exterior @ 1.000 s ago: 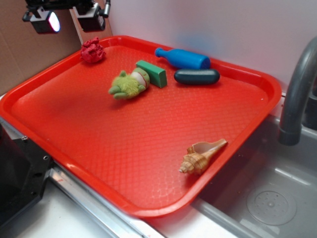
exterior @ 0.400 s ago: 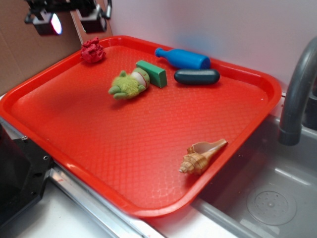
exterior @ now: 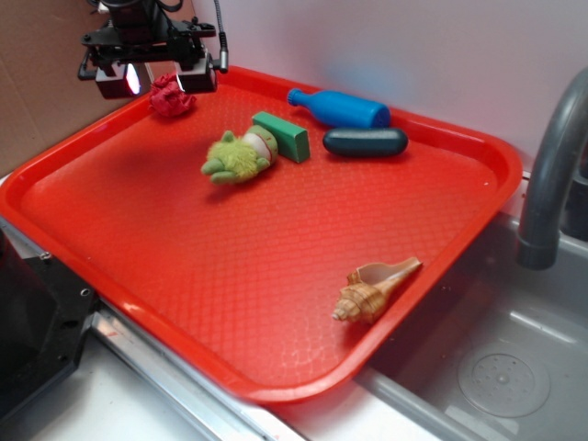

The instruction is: Grab the red paper.

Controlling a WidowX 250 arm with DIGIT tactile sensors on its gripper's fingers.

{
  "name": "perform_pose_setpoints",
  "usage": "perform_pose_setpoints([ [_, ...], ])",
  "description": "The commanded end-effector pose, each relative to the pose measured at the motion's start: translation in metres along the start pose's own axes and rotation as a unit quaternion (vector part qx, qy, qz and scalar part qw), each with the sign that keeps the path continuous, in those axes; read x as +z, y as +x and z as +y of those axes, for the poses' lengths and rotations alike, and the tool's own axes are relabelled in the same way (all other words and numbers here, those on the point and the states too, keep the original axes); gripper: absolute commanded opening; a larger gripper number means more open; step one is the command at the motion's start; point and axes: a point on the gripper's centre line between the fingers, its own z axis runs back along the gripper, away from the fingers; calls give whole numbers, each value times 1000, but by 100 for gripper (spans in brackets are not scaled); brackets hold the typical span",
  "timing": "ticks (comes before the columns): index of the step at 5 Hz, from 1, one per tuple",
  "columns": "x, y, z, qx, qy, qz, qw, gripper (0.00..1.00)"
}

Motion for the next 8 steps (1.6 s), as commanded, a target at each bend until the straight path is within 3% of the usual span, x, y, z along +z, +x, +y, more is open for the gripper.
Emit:
perform_pose_setpoints([
  [1,-10,38,10,15,12,-23,1000,100],
  [4,-24,44,18,9,38,-26,999,100],
  [8,-57,39,12,-12,53,1,999,98],
])
